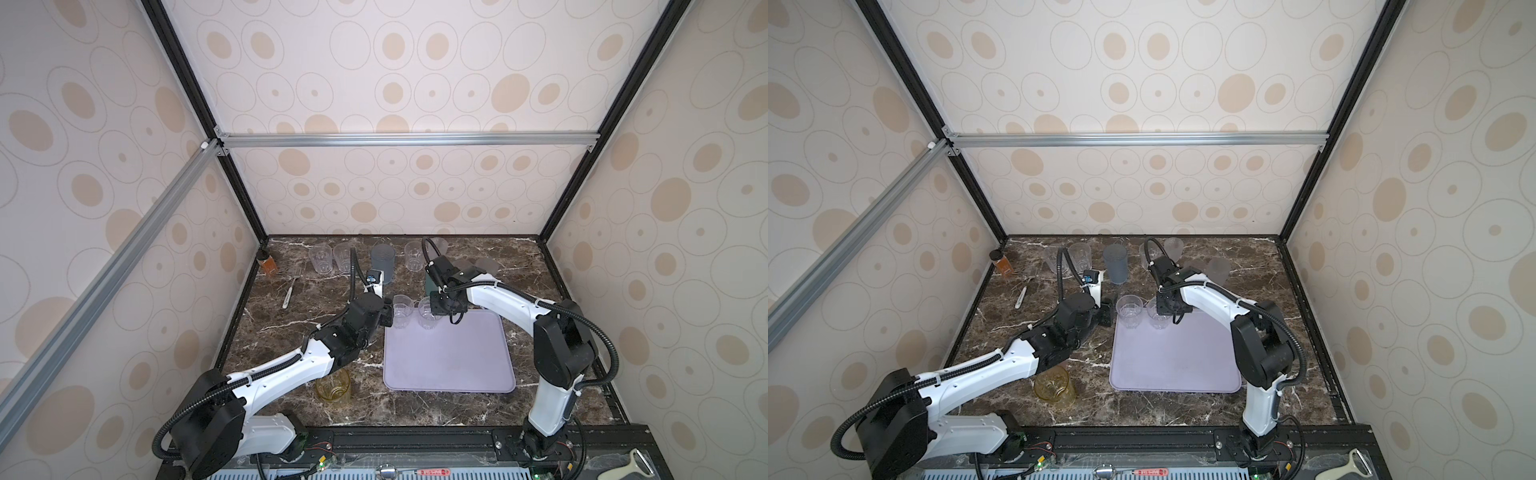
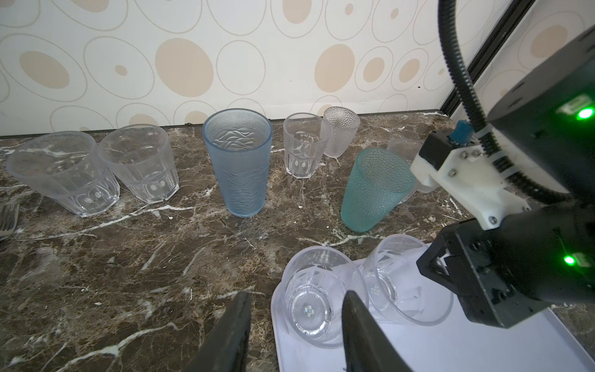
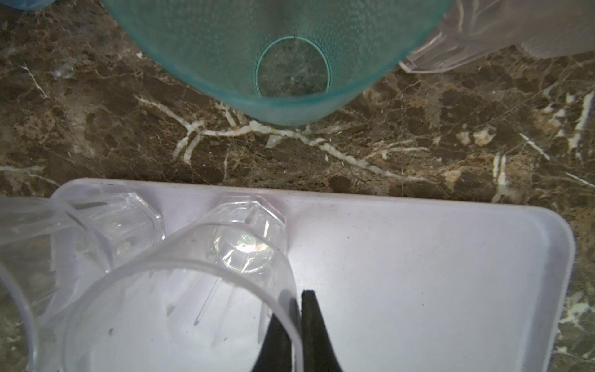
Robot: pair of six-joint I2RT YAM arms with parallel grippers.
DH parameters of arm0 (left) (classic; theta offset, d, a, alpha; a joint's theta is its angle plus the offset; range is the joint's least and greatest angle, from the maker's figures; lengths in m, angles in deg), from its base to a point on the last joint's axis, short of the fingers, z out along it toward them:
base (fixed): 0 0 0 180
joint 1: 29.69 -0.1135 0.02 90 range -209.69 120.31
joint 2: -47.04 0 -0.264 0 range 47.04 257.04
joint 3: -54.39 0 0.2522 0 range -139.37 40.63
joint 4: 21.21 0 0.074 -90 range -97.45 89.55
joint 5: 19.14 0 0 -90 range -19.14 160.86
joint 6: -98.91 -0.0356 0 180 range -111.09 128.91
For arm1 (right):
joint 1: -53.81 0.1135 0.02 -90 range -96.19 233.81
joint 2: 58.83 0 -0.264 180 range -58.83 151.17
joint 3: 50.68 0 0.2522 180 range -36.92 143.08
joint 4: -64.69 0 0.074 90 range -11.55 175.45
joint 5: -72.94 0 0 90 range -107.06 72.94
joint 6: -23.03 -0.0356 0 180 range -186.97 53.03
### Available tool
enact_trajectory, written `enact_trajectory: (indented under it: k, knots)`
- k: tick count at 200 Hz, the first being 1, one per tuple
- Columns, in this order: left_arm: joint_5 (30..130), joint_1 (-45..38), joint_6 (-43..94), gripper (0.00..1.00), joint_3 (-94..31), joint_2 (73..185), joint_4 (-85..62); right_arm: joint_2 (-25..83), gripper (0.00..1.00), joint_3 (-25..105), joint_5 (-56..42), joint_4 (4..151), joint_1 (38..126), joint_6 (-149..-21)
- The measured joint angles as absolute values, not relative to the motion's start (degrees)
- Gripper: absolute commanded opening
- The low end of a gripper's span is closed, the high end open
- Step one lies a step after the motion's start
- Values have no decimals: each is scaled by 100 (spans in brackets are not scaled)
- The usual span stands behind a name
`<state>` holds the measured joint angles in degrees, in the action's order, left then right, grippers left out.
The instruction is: Place the glasses into the tray
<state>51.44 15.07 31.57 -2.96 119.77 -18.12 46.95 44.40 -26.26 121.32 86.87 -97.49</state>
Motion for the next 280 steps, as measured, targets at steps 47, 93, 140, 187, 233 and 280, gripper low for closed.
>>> enact_trajectory:
  k: [47,93,140,187,233,280]
  knots:
    - [5144,1507,3157,46,-296,11977,-1812,4725,13,4473,-2630,12102,8687,-9747]
    - [5144,1507,3157,46,-294,11977,-1812,4736,22,4473,-2628,12054,8687,-9734]
    - [5144,1507,3157,46,-294,11977,-1812,4732,25,4473,-2658,12073,8705,-9730]
    - [5144,1507,3157,46,-294,11977,-1812,4725,23,4473,-2940,12106,8720,-9647]
    - [5144,1507,3157,46,-285,11977,-1812,4725,23,4473,-3102,12113,8720,-9599]
    - [5144,1507,3157,46,-274,11977,-1812,4725,23,4475,-3255,12196,8722,-9513]
